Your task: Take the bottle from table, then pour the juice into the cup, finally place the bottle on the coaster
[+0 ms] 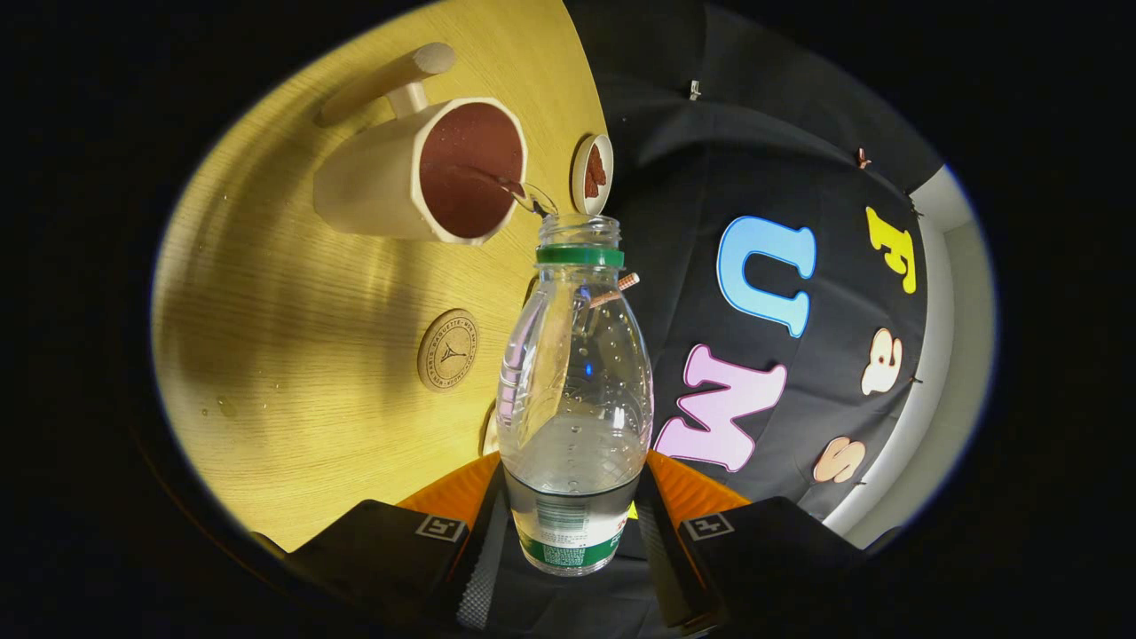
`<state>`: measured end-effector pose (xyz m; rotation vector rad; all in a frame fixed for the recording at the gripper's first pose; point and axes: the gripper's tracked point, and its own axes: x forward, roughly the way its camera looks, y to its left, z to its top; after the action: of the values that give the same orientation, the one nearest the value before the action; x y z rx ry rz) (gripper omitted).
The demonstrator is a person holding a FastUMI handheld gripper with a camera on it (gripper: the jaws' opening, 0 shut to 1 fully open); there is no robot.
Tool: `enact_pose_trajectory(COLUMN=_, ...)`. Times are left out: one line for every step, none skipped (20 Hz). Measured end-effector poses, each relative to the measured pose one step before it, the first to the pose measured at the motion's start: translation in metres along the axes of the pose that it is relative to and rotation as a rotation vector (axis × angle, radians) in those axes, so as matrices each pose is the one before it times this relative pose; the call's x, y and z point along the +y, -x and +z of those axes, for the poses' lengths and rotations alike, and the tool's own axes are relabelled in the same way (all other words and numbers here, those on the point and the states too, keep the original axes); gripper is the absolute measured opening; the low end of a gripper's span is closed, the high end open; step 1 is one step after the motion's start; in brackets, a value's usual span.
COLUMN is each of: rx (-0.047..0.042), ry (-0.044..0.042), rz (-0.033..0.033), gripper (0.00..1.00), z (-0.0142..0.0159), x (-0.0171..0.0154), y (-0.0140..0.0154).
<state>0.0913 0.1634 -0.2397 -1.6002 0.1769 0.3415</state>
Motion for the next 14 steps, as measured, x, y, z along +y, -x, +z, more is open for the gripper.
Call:
enact_pose_trajectory(rx=-0.00247, ry=0.00138, rz=-0.00040, gripper=0.73, z=0.00059, x=-0.00008, y=0.00107)
enact_pose_trajectory(rx=-0.00156, ry=0.00542, rz=-0.00006, gripper=0.73, z=0.00034, x=0.00044, y=-0.00038)
enact_pose_trajectory(rx=-0.00206, ry=0.00920, rz=-0.00175, gripper=0.73, z=0.00035, x=-0.00008, y=0.00060)
enact_pose_trajectory(rx=-0.00244, ry=0.01023, rz=-0.00297, gripper=0.73, z=0.00094, x=-0.00085, y=0.00060)
enact_pose_trajectory(rx=-0.00225, ry=0.00724, rz=-0.00241, gripper=0.73, z=-0.00024, x=0.00009, y=-0.00044)
enact_pose_trajectory(rx=-0.00293, ry=0.00494, rz=-0.00120, gripper=0.73, z=0.00099, x=-0.00076, y=-0.00051)
enact_pose_trajectory(rx=-0.00118, ry=0.00354, rz=-0.00155, gripper=0.73, z=0.00007, x=-0.00025, y=0.00137)
enact_pose_trajectory(rx=-0.00096, ry=0.00360, rz=-0.00129, gripper=0.73, z=-0.00055, x=0.00022, y=-0.00016)
enact_pose_trajectory(rx=0.00039, ry=0.00355, rz=-0.00174, gripper=0.73, z=-0.00006, x=-0.00069, y=0.00086)
enact_pose_trajectory(rx=0.00006, ry=0.00339, rz=0.00026, gripper=0.73, z=0.00117, x=-0.00025, y=0.00012)
enact_pose_trajectory(rx=0.00049, ry=0.00296, rz=-0.00152, gripper=0.73, z=-0.00155, x=-0.00070, y=-0.00020)
enact_pose_trajectory(rx=0.00036, ry=0.00341, rz=-0.00359, gripper=0.73, z=0.00024, x=-0.00132, y=-0.00084)
enact_pose_trajectory(rx=0.00017, ry=0.00159, rz=-0.00258, gripper=0.73, z=-0.00050, x=-0.00105, y=0.00070)
enact_pose_trajectory(rx=-0.00079, ry=0.00098, rz=-0.00108, gripper=0.73, z=-0.00022, x=-0.00092, y=-0.00018)
